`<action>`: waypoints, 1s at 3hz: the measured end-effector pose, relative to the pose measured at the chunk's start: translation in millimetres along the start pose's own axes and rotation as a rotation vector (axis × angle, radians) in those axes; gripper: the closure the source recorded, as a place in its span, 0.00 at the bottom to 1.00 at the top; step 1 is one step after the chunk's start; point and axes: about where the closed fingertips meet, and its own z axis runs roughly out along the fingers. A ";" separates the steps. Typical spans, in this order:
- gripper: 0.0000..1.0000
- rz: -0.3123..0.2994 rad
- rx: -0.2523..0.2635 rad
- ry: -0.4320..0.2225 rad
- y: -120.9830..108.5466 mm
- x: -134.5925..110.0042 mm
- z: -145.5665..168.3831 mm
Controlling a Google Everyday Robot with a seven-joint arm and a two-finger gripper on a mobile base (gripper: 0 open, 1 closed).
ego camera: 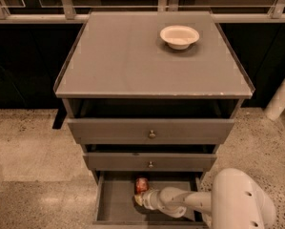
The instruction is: Pick coke can from bottom drawer and place on counter
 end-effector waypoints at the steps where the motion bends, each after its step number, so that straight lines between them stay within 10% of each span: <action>1: 1.00 0.000 0.000 0.000 1.0 -2.3 -2.6; 2: 1.00 -0.056 -0.034 -0.013 10.6 -14.3 -24.6; 3: 1.00 -0.141 -0.079 -0.066 -8.0 -41.1 -110.9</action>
Offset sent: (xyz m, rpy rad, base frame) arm -0.0846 -0.0917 0.1657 0.2775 0.0454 0.3191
